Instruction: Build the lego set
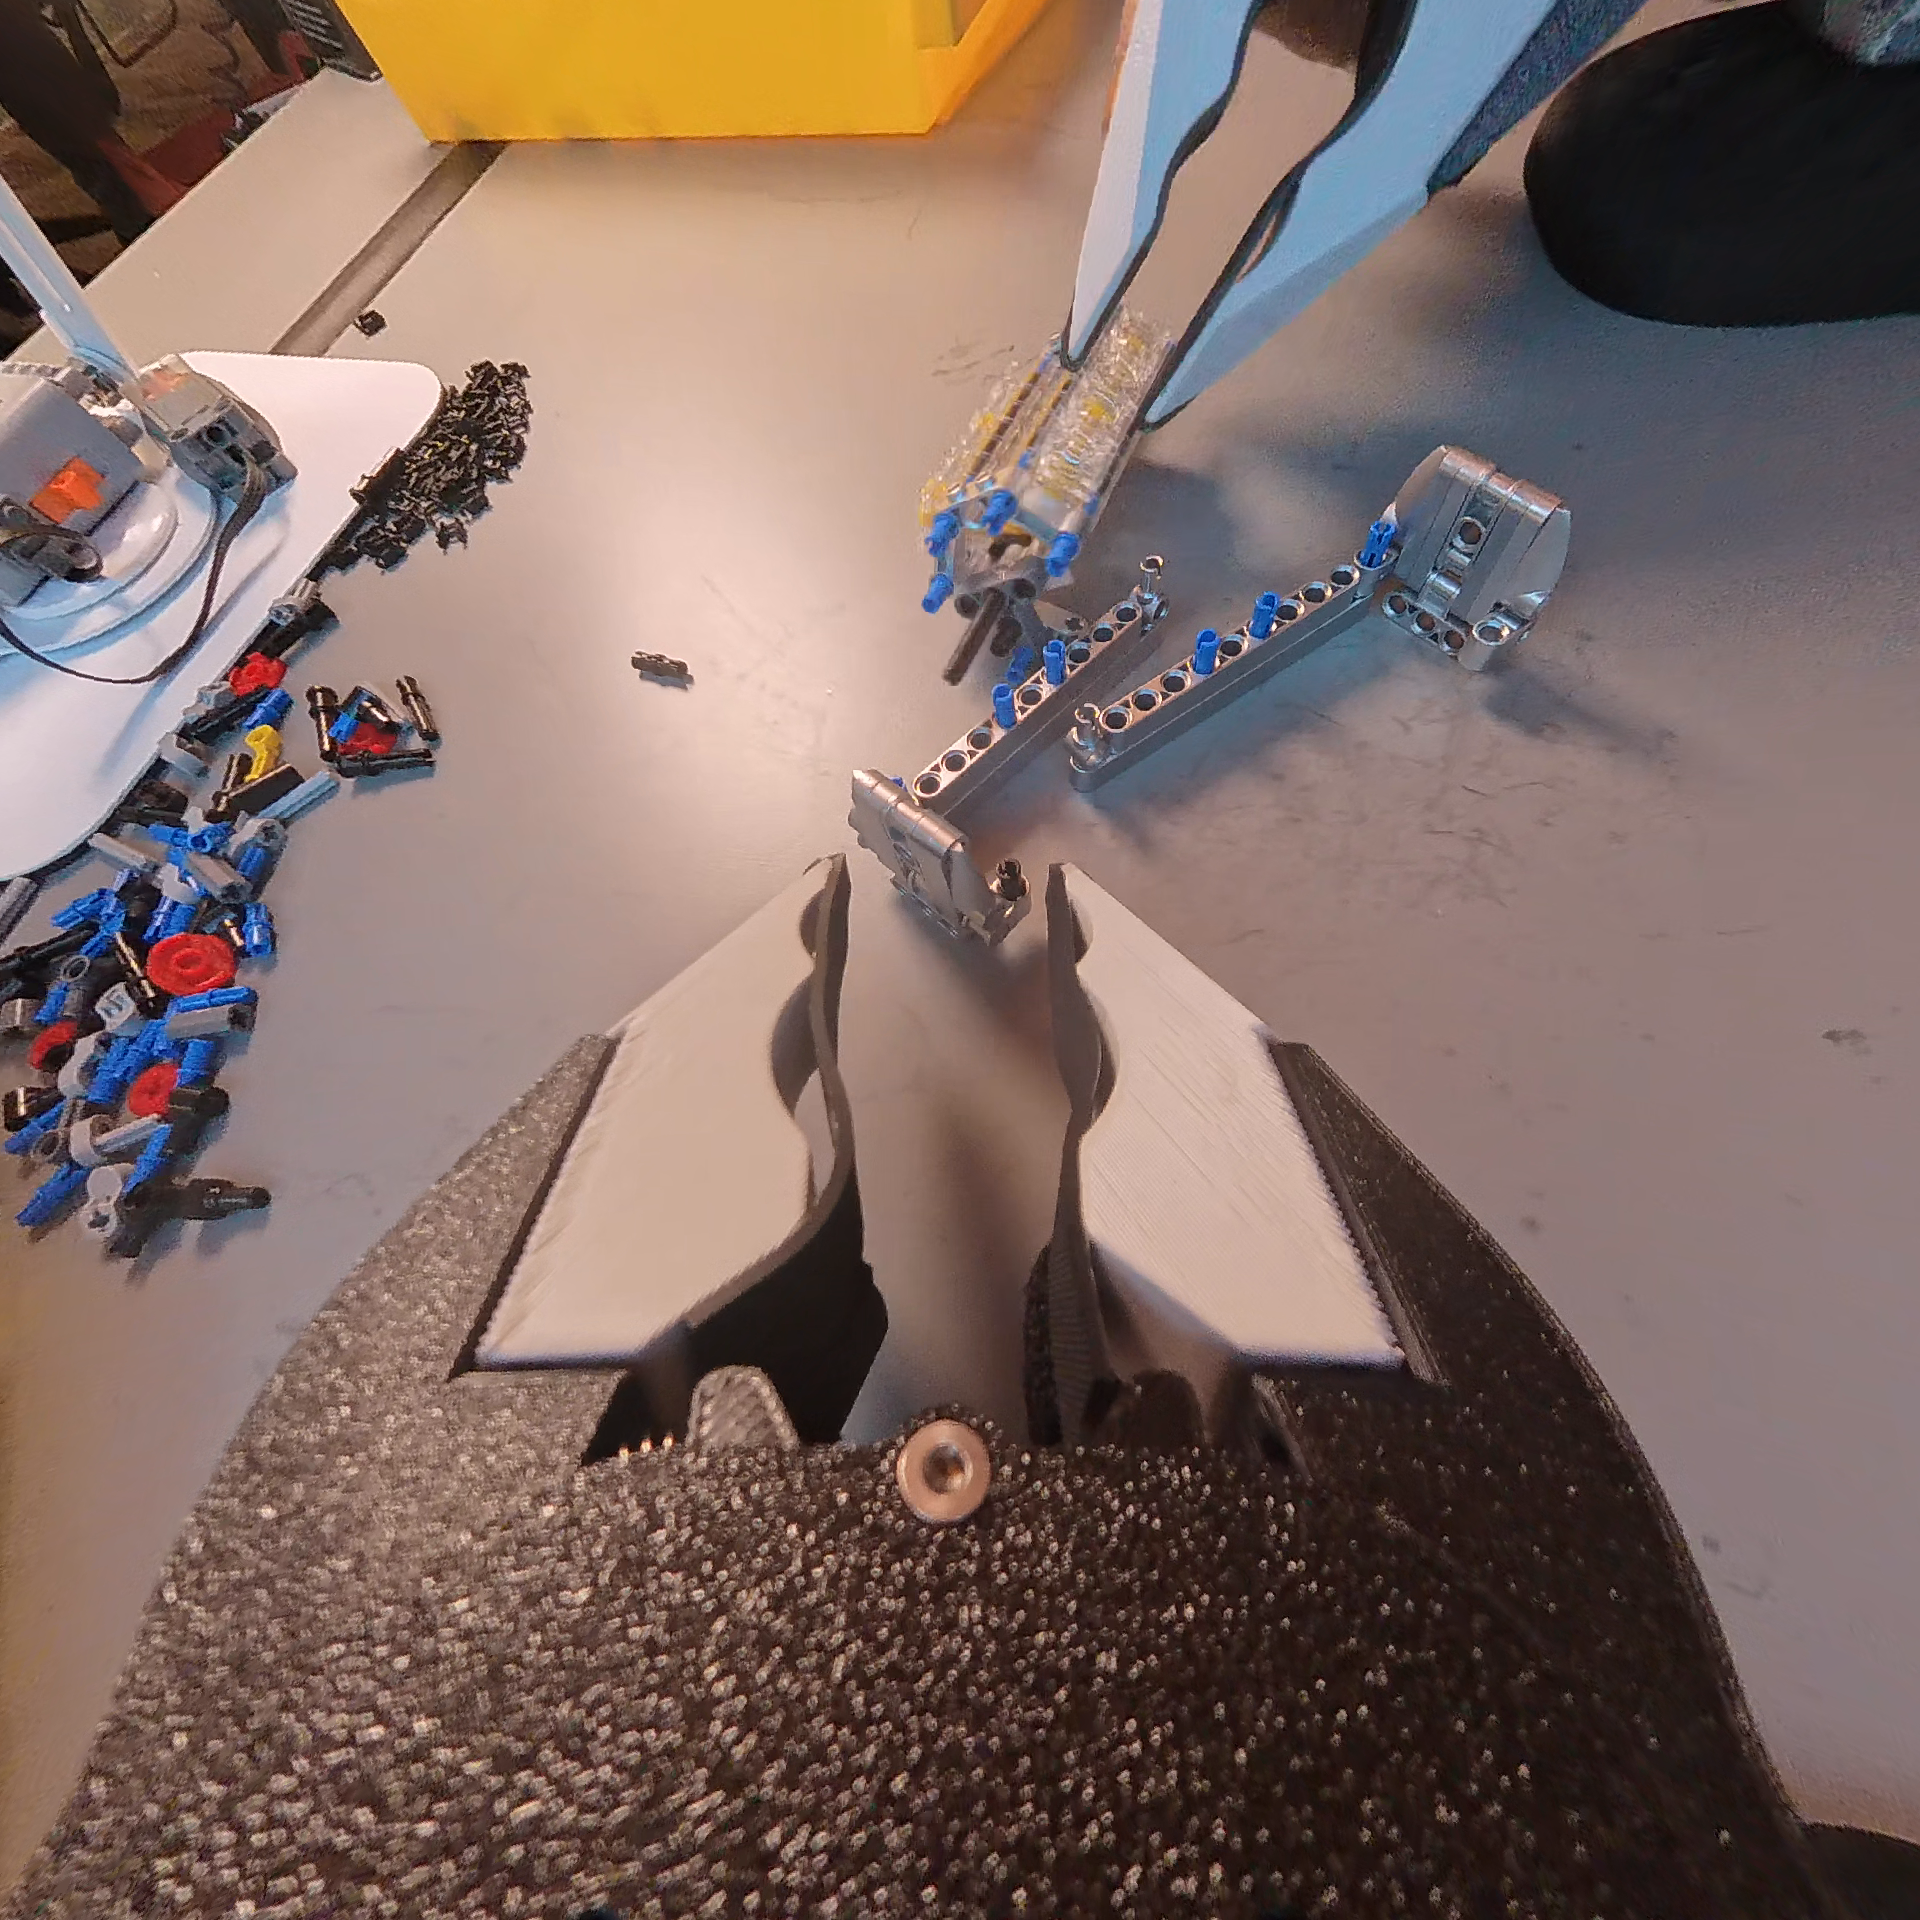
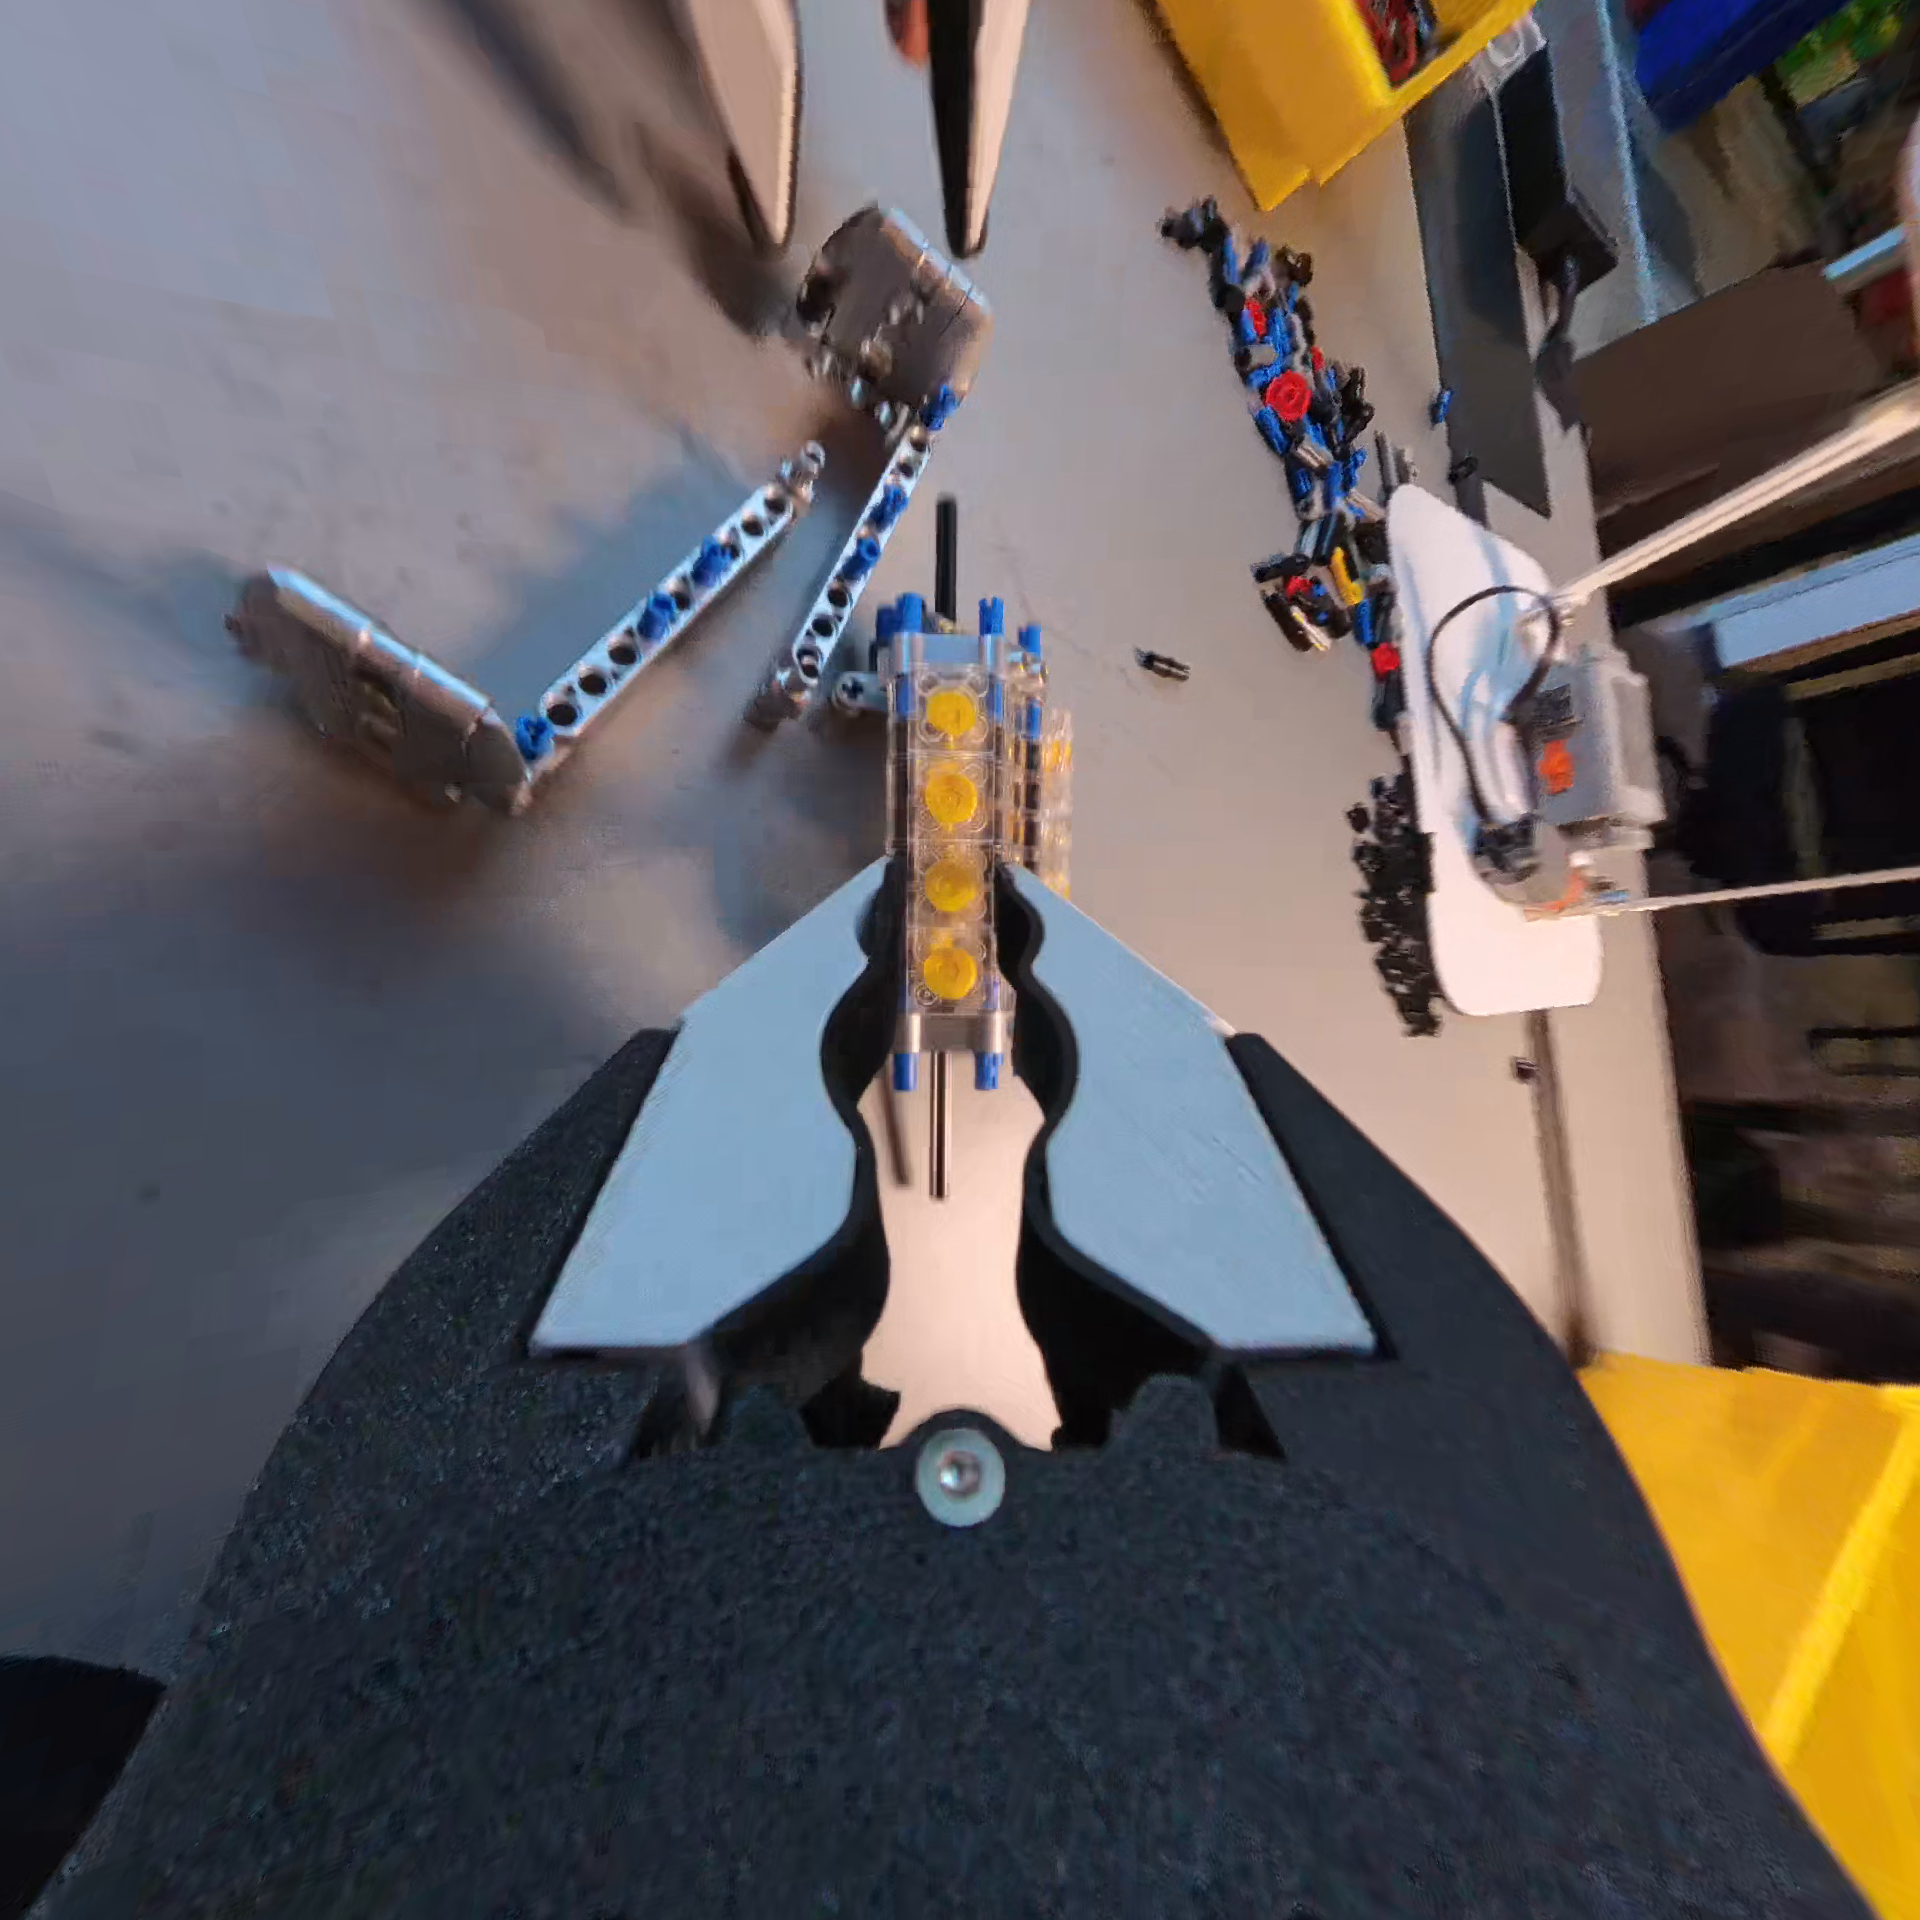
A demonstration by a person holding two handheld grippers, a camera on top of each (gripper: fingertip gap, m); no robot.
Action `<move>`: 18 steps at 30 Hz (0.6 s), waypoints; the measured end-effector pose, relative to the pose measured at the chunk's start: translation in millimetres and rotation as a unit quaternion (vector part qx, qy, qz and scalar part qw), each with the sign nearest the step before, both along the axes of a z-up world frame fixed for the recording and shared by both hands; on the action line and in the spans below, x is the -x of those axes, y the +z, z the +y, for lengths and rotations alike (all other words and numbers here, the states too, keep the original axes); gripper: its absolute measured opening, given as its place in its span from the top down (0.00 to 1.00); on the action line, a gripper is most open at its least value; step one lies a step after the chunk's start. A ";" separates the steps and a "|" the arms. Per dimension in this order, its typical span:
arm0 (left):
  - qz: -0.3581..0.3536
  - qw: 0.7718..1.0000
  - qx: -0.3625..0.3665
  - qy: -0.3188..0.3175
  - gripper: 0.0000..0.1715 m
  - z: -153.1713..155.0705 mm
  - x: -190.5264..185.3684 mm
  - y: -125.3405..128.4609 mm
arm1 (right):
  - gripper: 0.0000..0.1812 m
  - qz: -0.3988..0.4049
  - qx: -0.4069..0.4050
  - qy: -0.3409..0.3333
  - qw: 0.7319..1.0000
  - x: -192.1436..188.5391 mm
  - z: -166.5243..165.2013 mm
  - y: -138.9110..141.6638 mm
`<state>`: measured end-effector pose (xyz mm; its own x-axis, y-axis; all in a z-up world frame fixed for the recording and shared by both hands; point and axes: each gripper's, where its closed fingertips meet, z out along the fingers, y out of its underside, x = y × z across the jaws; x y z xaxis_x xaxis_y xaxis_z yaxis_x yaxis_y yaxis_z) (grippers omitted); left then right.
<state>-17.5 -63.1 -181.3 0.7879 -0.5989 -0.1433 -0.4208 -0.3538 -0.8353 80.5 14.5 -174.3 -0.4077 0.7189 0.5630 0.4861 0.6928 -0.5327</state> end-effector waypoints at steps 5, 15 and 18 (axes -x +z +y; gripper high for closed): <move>-0.022 1.000 -0.009 0.001 0.79 0.4 -3.7 7.8 | 0.91 -0.019 -0.150 0.008 0.989 -1.4 5.9 -5.1; -0.024 1.000 -0.005 -0.002 0.79 1.4 -6.2 4.2 | 0.88 -0.051 -0.039 0.027 0.998 -16.3 -13.9 -11.3; -0.024 1.000 -0.003 -0.003 0.79 1.5 -6.5 3.5 | 0.88 -0.038 0.000 0.031 0.999 -15.3 -17.1 -6.8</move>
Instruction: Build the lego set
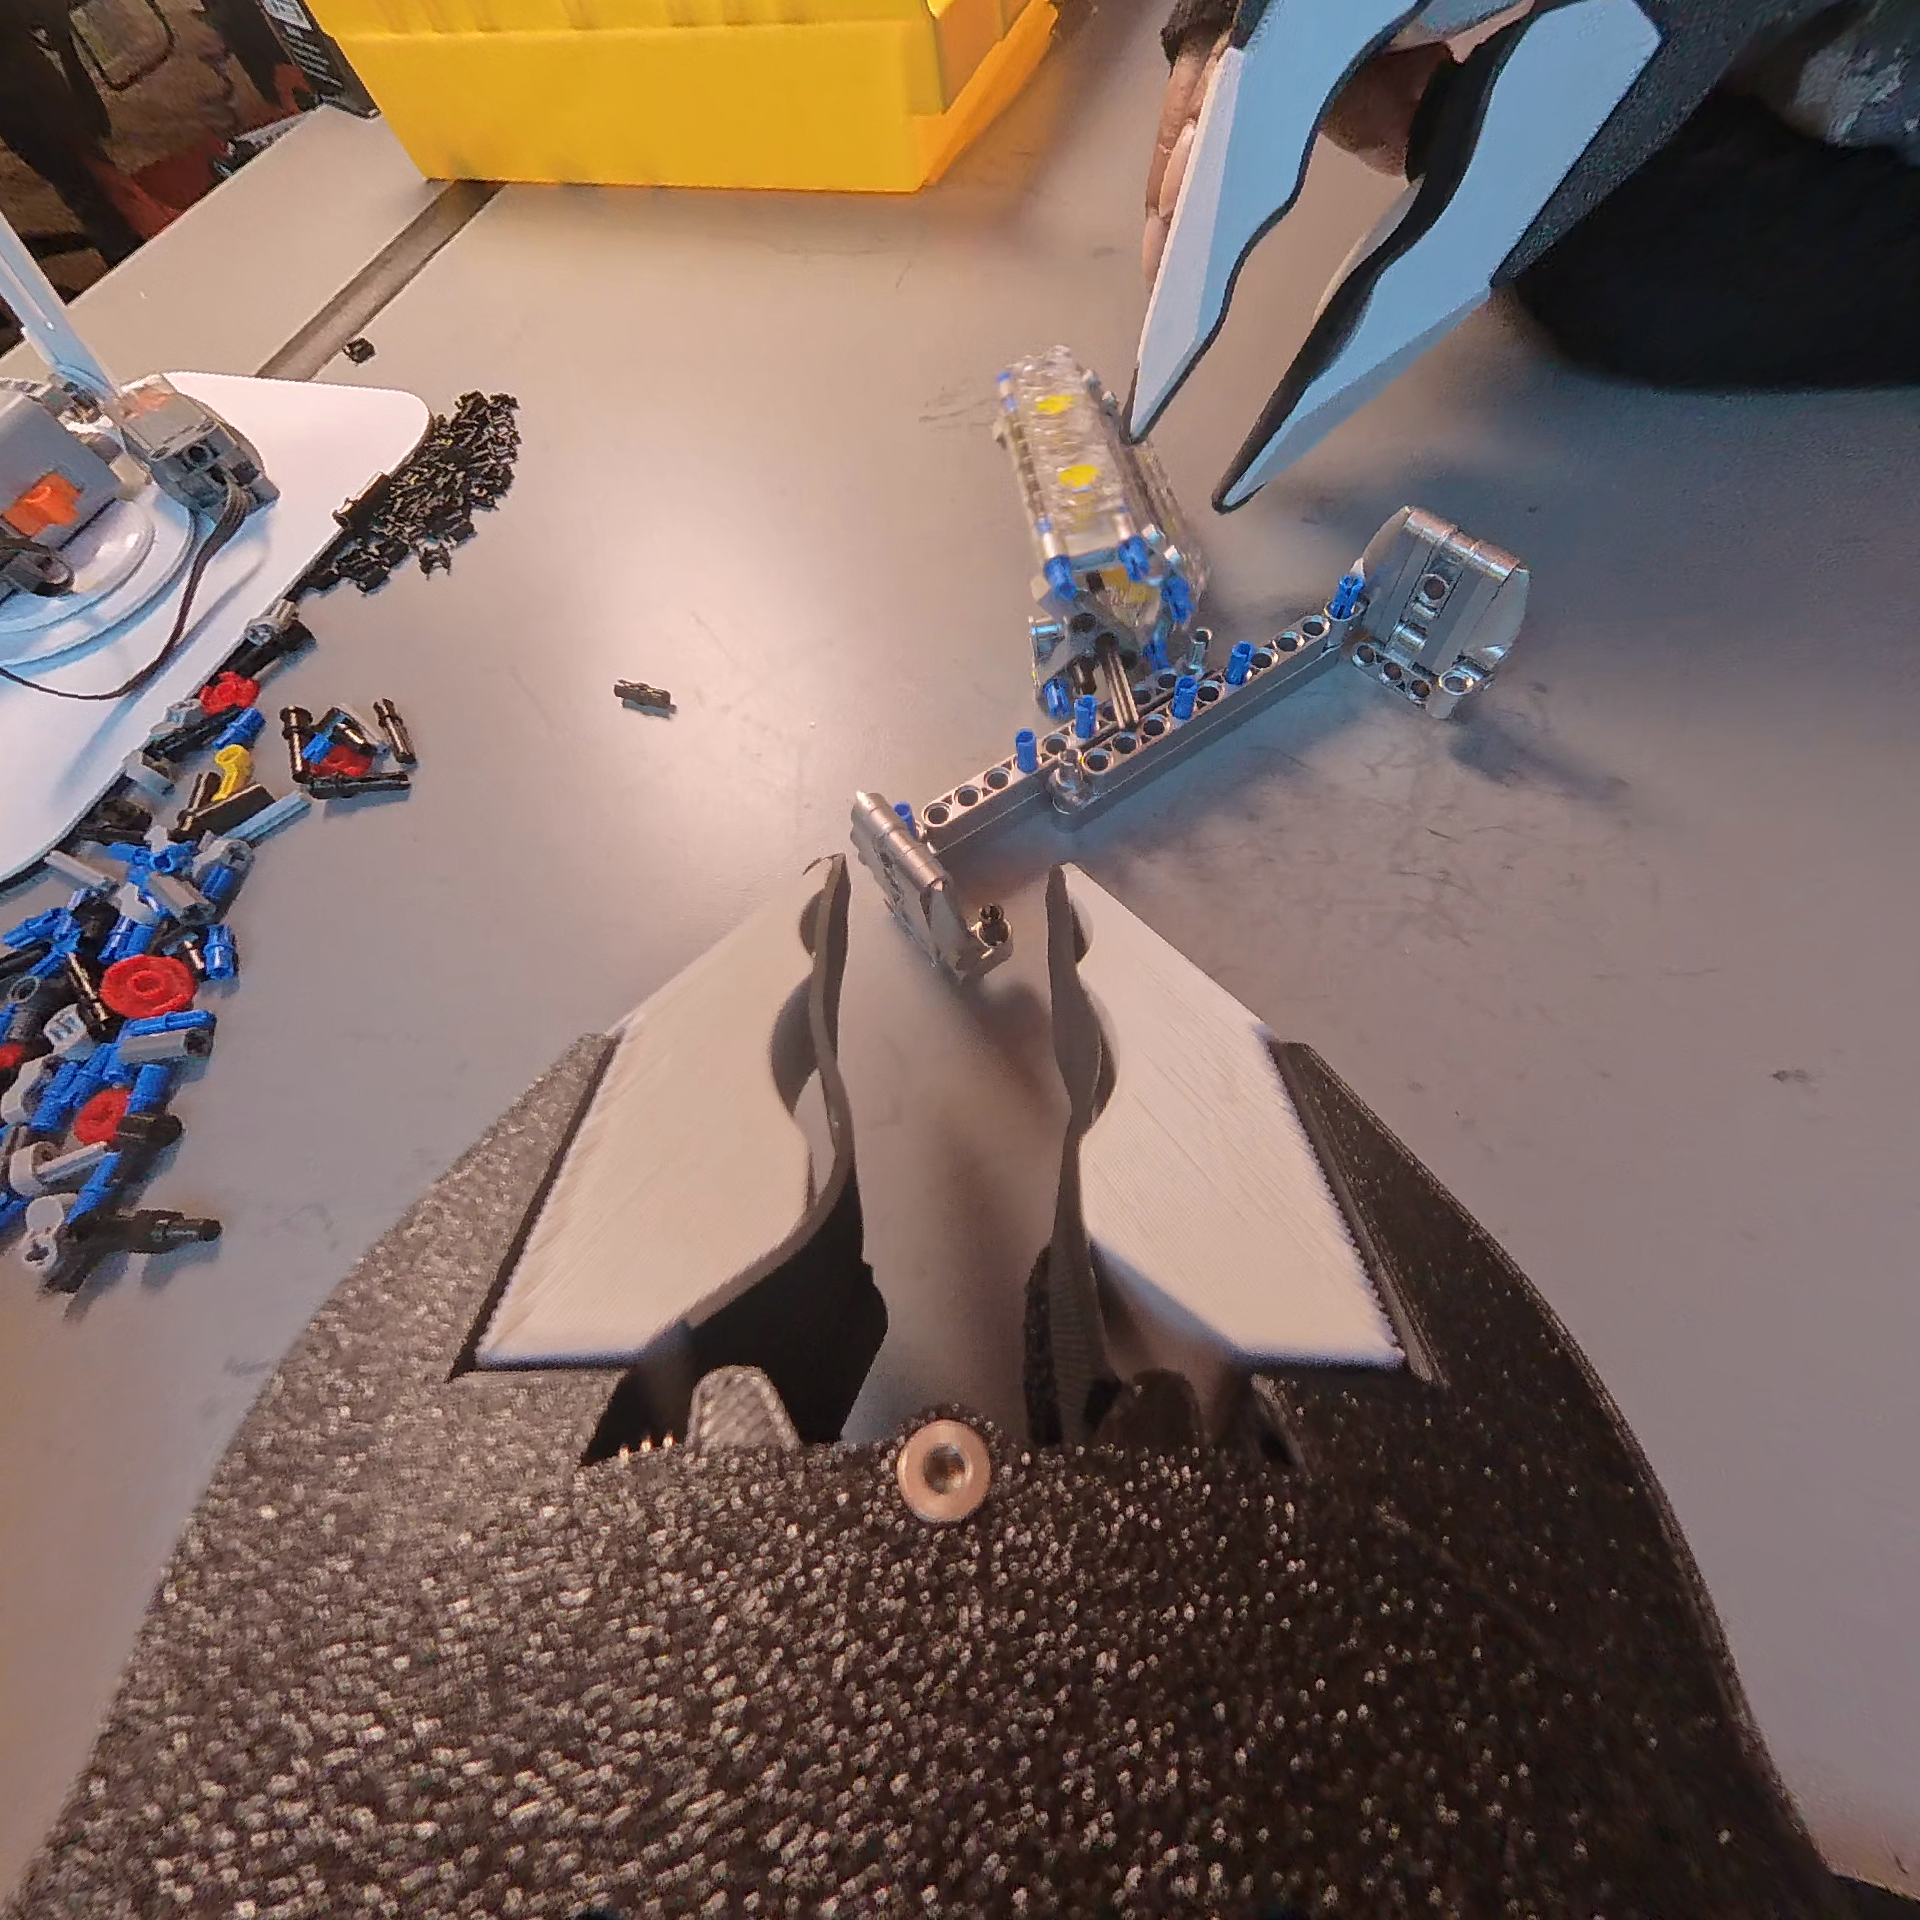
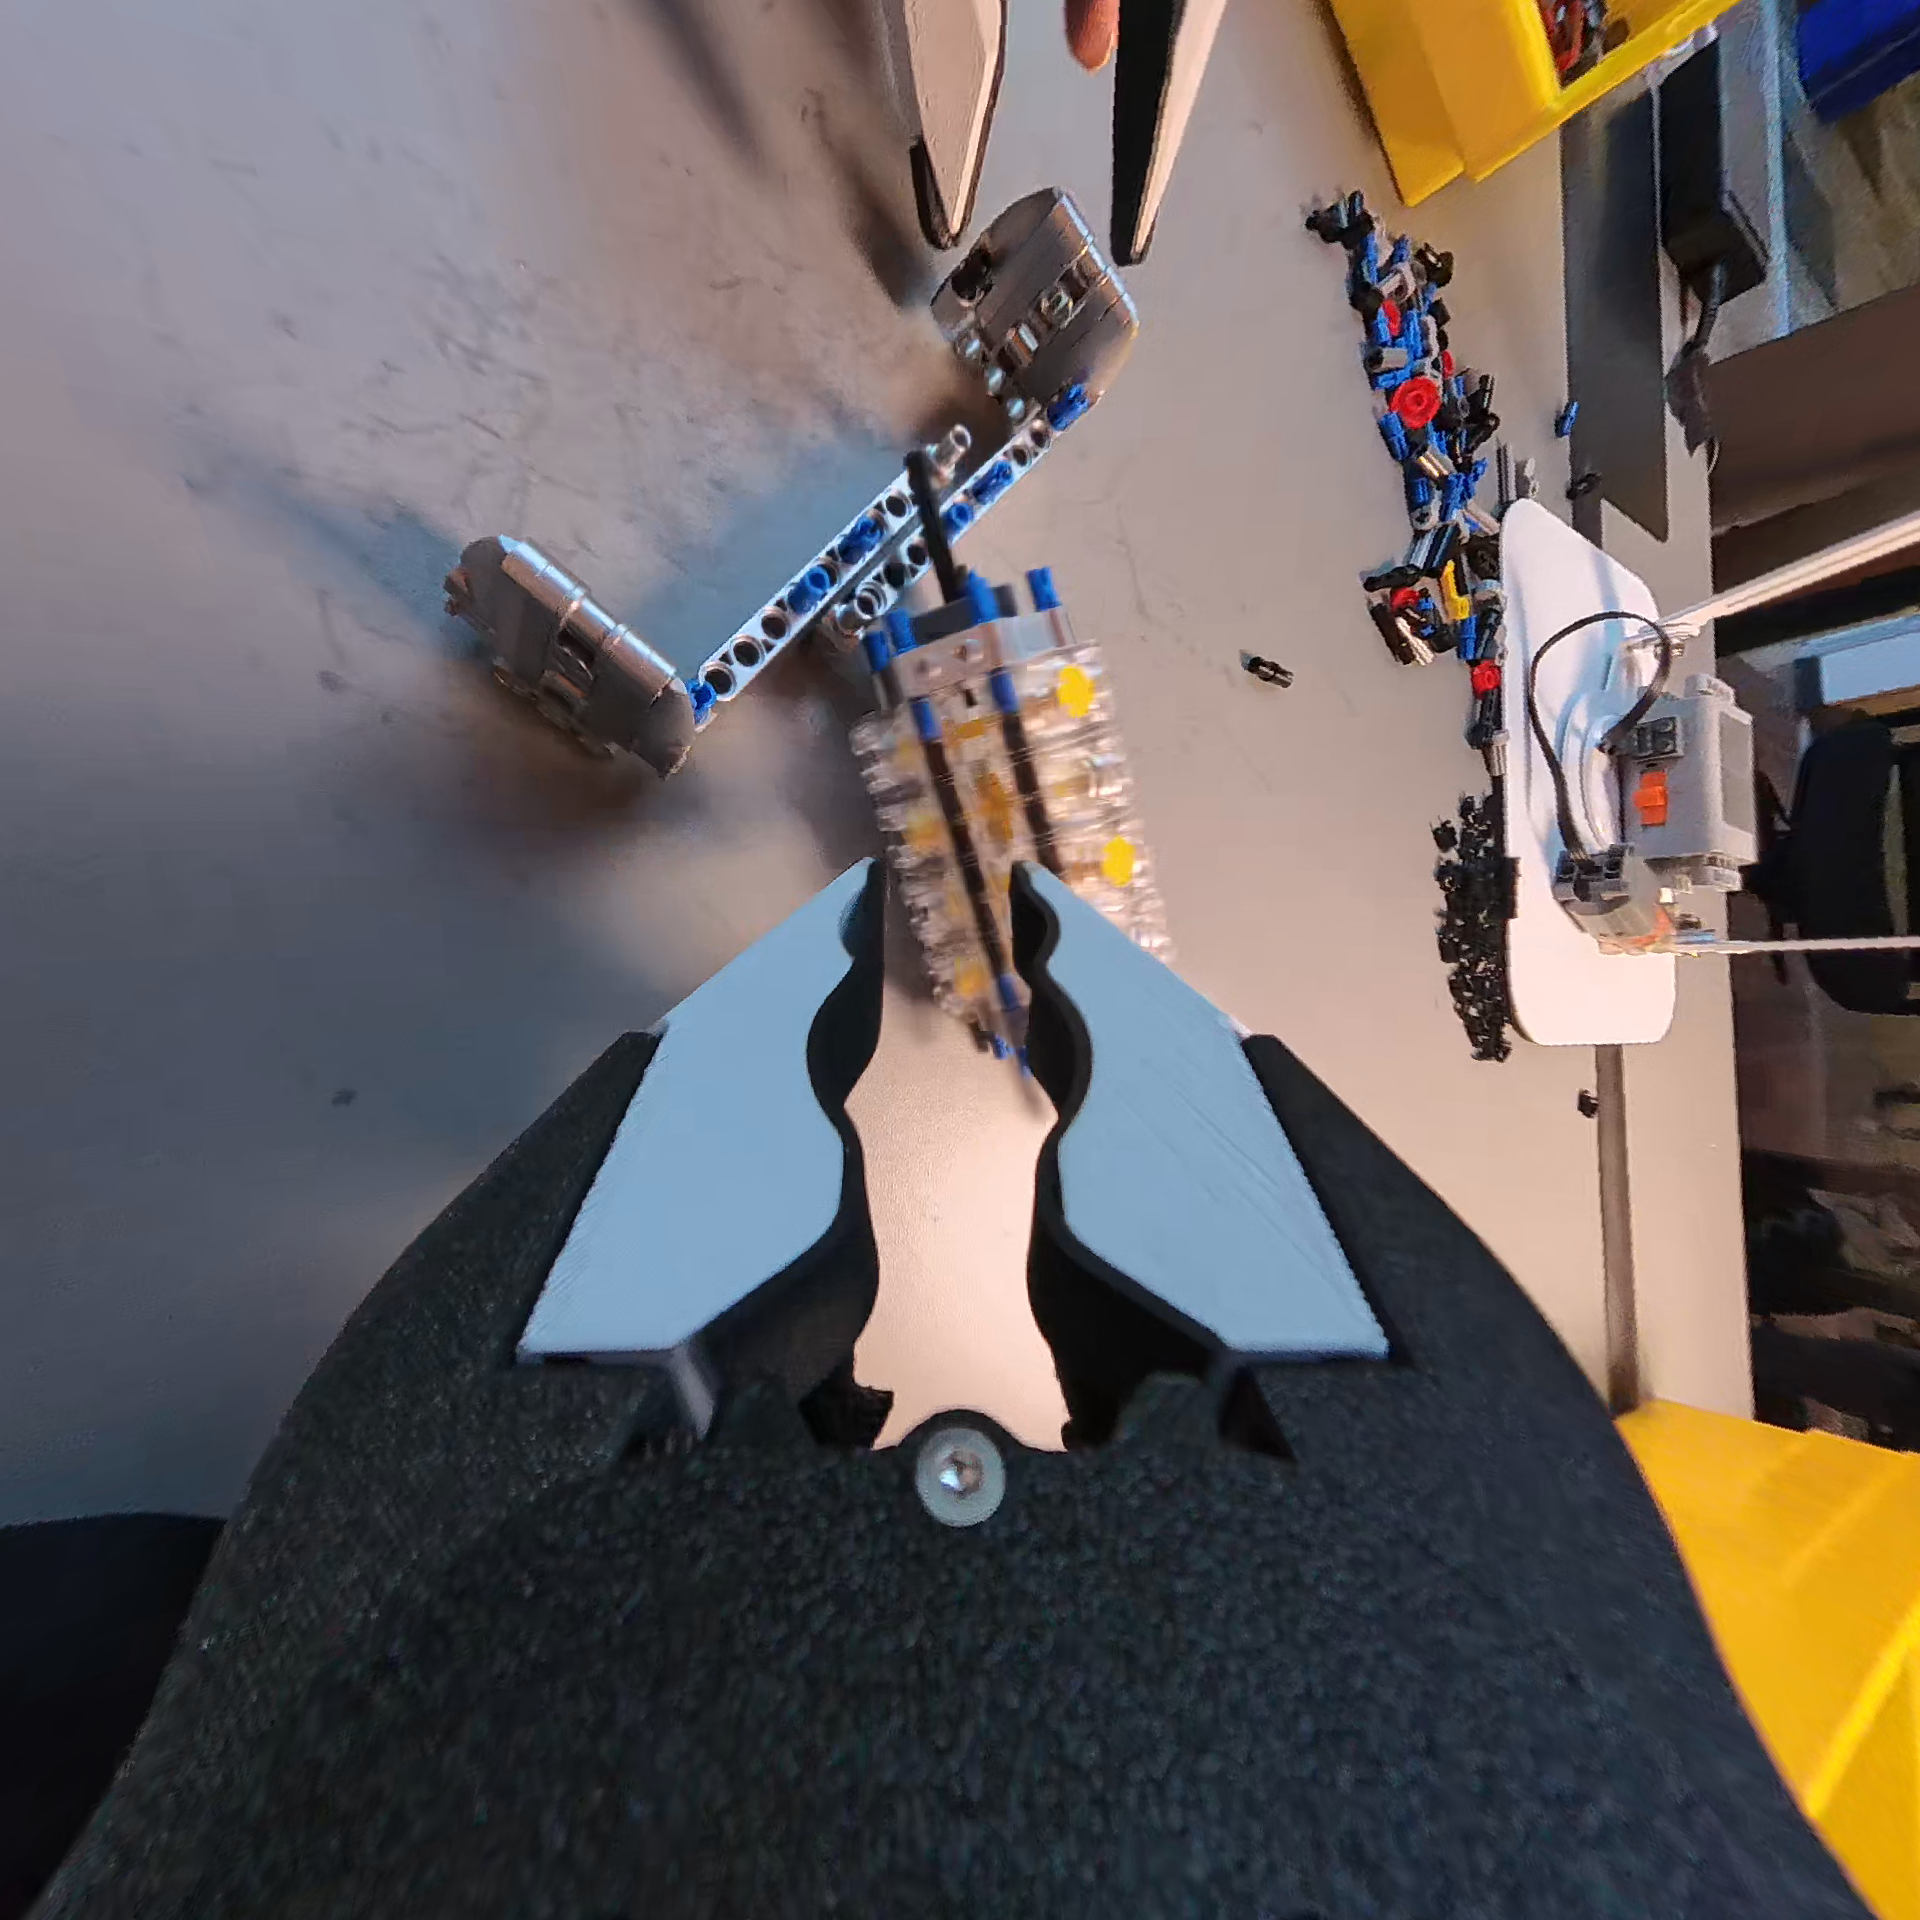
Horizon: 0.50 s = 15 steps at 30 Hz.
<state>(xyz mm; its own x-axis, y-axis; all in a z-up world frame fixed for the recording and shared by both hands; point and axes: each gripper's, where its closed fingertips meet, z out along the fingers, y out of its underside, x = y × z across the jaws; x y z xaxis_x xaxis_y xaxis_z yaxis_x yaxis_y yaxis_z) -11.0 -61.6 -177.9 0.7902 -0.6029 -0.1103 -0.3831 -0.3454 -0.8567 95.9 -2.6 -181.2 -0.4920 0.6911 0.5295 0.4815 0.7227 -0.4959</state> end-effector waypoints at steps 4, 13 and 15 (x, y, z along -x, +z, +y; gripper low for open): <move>-0.002 1.000 0.003 -0.001 0.79 -0.1 -0.1 -0.3 | 0.88 0.008 0.027 -0.004 1.000 0.6 2.3 1.3; 0.008 1.000 0.002 -0.004 0.79 -1.4 0.2 -0.2 | 0.88 0.009 0.022 -0.008 1.000 3.8 4.7 0.2; 0.011 1.000 0.001 -0.002 0.80 -1.2 1.3 0.4 | 0.88 0.022 0.009 -0.011 1.000 6.7 6.9 4.6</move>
